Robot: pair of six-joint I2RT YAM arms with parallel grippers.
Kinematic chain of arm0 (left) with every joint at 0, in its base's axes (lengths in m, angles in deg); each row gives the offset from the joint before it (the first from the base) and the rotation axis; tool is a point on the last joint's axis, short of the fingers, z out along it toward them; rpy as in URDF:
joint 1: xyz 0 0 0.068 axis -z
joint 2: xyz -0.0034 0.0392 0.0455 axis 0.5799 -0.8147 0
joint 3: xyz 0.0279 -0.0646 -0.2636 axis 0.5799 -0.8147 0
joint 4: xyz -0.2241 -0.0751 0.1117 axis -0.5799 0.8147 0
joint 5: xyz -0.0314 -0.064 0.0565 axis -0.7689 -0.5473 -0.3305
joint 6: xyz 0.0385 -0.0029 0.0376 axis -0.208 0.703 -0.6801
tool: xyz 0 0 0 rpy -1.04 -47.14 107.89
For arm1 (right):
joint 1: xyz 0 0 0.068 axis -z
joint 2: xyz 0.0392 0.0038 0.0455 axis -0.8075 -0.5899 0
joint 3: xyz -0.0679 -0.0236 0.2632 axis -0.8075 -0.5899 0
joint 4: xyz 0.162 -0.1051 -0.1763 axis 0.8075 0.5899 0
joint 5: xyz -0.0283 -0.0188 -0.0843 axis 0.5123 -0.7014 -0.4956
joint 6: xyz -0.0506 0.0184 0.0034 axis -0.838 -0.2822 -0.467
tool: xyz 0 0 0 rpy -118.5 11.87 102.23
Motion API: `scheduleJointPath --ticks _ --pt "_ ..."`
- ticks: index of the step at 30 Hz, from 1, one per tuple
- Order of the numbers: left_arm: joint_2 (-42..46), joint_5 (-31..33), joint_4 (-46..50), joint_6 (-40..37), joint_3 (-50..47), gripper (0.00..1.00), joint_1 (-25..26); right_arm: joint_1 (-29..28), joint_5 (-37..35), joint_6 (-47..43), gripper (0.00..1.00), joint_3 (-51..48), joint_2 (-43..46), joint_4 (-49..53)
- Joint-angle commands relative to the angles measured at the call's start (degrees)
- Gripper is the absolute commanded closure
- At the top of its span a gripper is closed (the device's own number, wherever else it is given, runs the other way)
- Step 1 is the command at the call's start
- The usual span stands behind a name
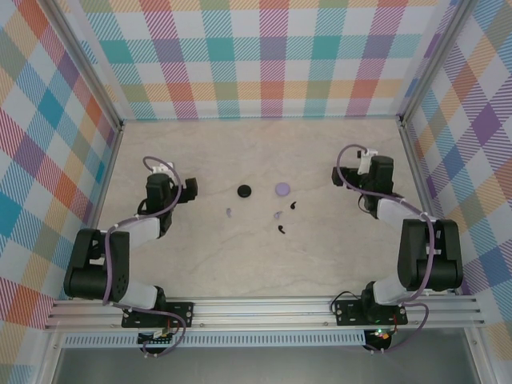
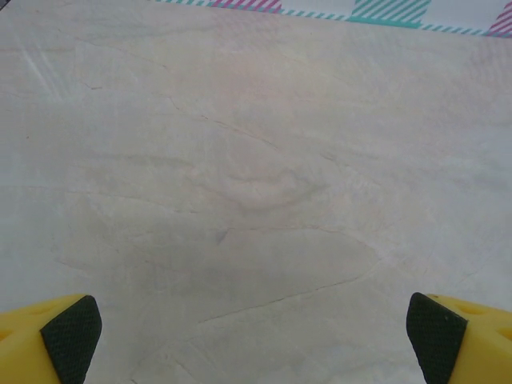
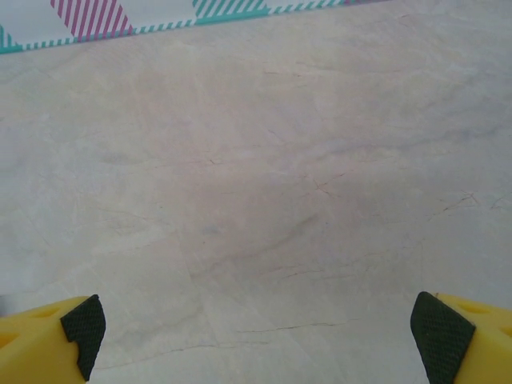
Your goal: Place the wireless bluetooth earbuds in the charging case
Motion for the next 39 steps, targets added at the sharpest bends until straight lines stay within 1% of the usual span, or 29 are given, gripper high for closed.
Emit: scheduleJointPath --ticks 1,4,6,10,13,15,17,19,21,22,24,28,30,34,36,39 --pt "4.4 -2.2 14.7 4.4 4.2 0.00 -0.9 -0.5 3.4 3.4 0.00 4.8 0.1 18.0" --pt "6.7 -5.9 23.0 8.5 8.0 0.00 -0.8 -1.1 6.9 6.5 0.00 9.6 -1.3 25.6" --pt "6.7 -10.8 26.7 10.1 10.5 0.00 -0.8 -1.7 10.1 8.4 0.00 11.8 -2.2 28.8" --pt "3.8 -19.2 31.8 11.5 15.7 0.00 0.9 -5.3 14.6 9.0 0.00 13.7 -2.6 30.9" --pt "0.0 -23.5 35.0 12.2 20.1 0.07 3.0 -8.9 18.9 10.2 0.00 15.0 -2.7 31.3" --pt "-3.0 -24.7 36.8 12.8 23.0 0.13 4.6 -11.2 21.6 11.6 0.00 15.8 -3.2 31.0" --pt "-6.4 -26.2 38.4 12.9 26.1 0.20 6.2 -14.4 22.3 12.4 0.01 17.2 -4.2 31.4" --pt "-10.4 -27.7 40.1 12.9 29.6 0.28 7.9 -17.9 21.6 13.7 0.04 18.8 -5.7 31.9" --pt "-14.7 -28.4 42.7 13.3 33.1 0.35 9.4 -21.1 21.4 15.4 0.10 20.8 -7.9 32.2" --pt "-16.6 -28.7 43.1 13.7 34.3 0.37 9.8 -22.2 21.8 15.9 0.13 21.8 -9.1 32.2" --pt "-20.6 -29.8 43.4 14.6 37.2 0.42 10.7 -24.6 22.8 17.1 0.24 24.3 -12.0 32.7" --pt "-26.5 -30.2 44.0 15.5 41.7 0.45 12.0 -28.5 21.9 19.5 0.40 27.9 -16.8 32.1" --pt "-29.0 -31.0 43.8 16.0 43.7 0.47 12.3 -29.8 21.4 21.0 0.49 29.7 -19.3 32.0" --pt "-34.1 -31.8 44.2 16.8 48.0 0.52 12.7 -31.2 21.6 23.5 0.58 33.3 -24.4 31.7" --pt "-36.2 -31.9 44.8 17.2 50.1 0.54 12.7 -31.6 21.9 24.3 0.65 35.8 -27.2 32.5" --pt "-38.7 -32.6 45.1 17.5 52.4 0.55 12.8 -31.9 21.6 25.3 0.68 39.0 -30.8 33.8"
